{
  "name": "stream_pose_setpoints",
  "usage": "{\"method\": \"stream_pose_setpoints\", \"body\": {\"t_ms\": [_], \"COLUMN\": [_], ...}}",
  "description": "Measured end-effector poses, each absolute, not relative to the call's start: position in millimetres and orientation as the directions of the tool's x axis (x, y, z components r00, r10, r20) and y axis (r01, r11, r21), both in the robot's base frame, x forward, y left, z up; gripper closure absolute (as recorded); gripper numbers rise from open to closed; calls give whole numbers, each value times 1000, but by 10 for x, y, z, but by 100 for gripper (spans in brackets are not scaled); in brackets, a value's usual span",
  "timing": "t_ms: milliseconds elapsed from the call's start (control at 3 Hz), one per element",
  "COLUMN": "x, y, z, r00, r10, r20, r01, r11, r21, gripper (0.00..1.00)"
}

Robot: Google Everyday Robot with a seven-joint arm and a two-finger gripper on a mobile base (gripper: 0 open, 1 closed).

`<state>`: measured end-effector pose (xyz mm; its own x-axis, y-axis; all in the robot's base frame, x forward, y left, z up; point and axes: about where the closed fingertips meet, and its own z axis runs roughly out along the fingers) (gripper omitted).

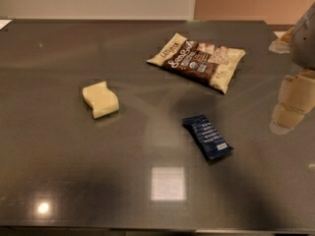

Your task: Pick rxbar blueberry

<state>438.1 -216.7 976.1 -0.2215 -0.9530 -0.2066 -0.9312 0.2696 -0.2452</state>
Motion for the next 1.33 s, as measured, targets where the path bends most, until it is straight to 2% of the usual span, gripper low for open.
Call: {"method": "stream_pose_setpoints", "body": {"t_ms": [667,1333], "x": [4425,4534], "y": [-2135,-1880], "z": [9716,9155], "r00": [-244,-378], "r10": [-951,-916], "r20": [-189,-131], "r01": [-926,-895], "r11": [287,398], "r21": [-245,-202], "gripper": [0,0]}}
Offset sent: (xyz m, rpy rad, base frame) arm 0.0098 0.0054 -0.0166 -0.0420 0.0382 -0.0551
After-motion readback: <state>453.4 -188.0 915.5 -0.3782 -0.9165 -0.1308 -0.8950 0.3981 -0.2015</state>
